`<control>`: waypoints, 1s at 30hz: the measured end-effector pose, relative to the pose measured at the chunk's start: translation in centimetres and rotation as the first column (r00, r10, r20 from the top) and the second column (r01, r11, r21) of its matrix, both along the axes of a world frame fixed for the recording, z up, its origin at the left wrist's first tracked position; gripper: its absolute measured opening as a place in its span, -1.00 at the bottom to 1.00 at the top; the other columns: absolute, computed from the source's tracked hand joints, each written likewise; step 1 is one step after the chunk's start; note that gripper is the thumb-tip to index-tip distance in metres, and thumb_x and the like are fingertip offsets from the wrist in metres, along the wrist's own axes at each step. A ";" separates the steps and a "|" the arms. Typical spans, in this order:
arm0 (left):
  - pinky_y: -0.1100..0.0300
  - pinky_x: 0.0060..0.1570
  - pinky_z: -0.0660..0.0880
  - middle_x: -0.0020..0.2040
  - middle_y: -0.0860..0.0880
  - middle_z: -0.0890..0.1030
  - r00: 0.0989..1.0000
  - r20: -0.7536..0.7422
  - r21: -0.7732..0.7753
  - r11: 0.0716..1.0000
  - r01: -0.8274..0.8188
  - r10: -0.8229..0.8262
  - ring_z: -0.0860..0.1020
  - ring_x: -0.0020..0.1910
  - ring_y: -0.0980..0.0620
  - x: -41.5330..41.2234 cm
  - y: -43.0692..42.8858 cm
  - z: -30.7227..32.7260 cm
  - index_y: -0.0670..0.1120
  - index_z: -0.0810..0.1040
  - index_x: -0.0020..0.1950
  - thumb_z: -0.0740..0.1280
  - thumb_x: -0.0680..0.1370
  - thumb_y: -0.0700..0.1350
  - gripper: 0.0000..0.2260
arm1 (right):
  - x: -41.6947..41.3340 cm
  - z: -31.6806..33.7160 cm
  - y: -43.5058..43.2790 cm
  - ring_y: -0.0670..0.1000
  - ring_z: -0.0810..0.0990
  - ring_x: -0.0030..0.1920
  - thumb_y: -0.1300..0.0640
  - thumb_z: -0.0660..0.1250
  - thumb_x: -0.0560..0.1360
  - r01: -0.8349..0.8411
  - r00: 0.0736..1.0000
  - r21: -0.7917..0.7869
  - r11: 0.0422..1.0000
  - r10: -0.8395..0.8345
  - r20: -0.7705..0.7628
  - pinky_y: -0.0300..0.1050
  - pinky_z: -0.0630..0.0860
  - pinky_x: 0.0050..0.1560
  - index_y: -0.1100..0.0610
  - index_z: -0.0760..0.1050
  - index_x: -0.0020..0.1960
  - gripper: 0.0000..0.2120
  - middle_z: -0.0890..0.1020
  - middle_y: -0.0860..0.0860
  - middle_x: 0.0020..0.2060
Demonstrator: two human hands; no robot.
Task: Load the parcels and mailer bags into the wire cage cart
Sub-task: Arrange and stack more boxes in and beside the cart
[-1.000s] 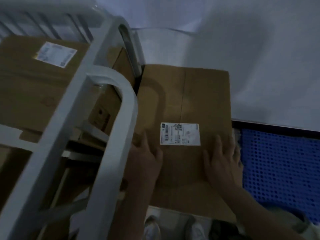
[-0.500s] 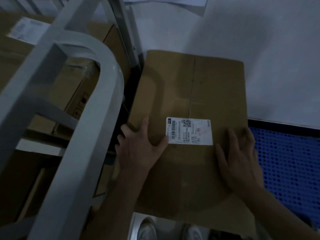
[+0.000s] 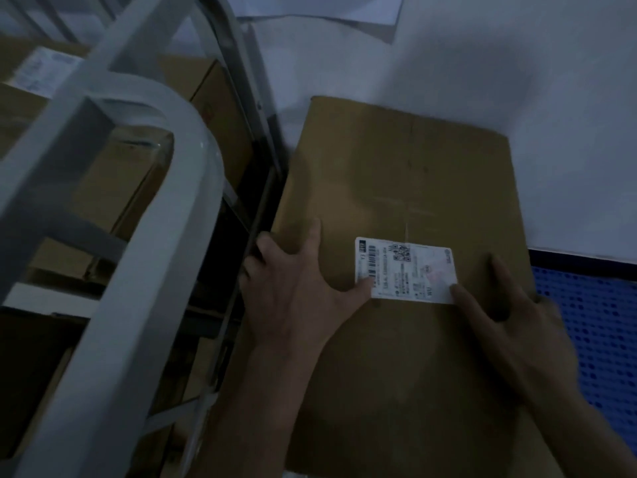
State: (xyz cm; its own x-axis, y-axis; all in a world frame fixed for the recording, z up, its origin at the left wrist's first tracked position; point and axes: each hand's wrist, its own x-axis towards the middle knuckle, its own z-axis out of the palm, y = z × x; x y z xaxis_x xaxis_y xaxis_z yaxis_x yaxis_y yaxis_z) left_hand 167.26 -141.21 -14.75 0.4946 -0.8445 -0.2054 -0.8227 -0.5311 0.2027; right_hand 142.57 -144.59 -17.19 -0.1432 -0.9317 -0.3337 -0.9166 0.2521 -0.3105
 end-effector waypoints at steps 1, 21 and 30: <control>-0.13 0.24 0.37 0.45 -0.20 0.15 1.000 0.011 0.000 1.000 0.015 -0.015 0.35 0.28 -0.26 -0.8 0.1 1.1 0.28 0.01 0.56 0.15 0.21 0.64 0.00 | -0.9 0.8 0.2 0.17 0.50 0.00 -0.62 0.02 0.28 0.004 1.000 0.013 1.000 -0.004 -0.019 0.10 0.56 -0.05 -0.38 -0.09 0.55 -0.09 0.36 0.20 0.28; -0.11 0.27 0.42 0.45 -0.25 0.14 0.988 0.045 -0.023 0.989 0.147 -0.146 0.33 0.36 -0.34 -11.6 4.1 40.6 0.25 -0.07 0.58 -0.05 0.21 0.69 0.02 | -11.5 43.3 6.5 0.14 0.56 0.21 -0.67 -0.04 0.25 0.069 0.993 -0.082 0.994 -0.076 -0.091 0.01 0.55 -0.03 -0.30 -0.09 0.57 -0.03 0.17 0.09 0.47; -0.05 0.20 0.48 0.35 -0.22 0.28 0.975 0.203 -0.153 0.980 0.125 -0.093 0.45 0.22 -0.27 -11.6 9.1 50.7 0.24 0.01 0.59 -0.12 0.18 0.69 0.05 | -11.3 51.4 10.3 0.10 0.47 0.37 -0.64 0.00 0.29 0.027 1.000 -0.232 0.972 -0.026 0.007 0.05 0.54 0.11 -0.27 -0.03 0.58 -0.05 -0.07 -0.07 0.59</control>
State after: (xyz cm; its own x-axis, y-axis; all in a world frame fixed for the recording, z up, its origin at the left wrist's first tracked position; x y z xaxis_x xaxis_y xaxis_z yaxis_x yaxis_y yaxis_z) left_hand 155.66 -132.10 35.95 0.4143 -0.9096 0.0310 -0.9059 -0.4088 0.1107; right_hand 131.29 -134.26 34.25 -0.1683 -0.9796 -0.1097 -0.9092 0.1973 -0.3666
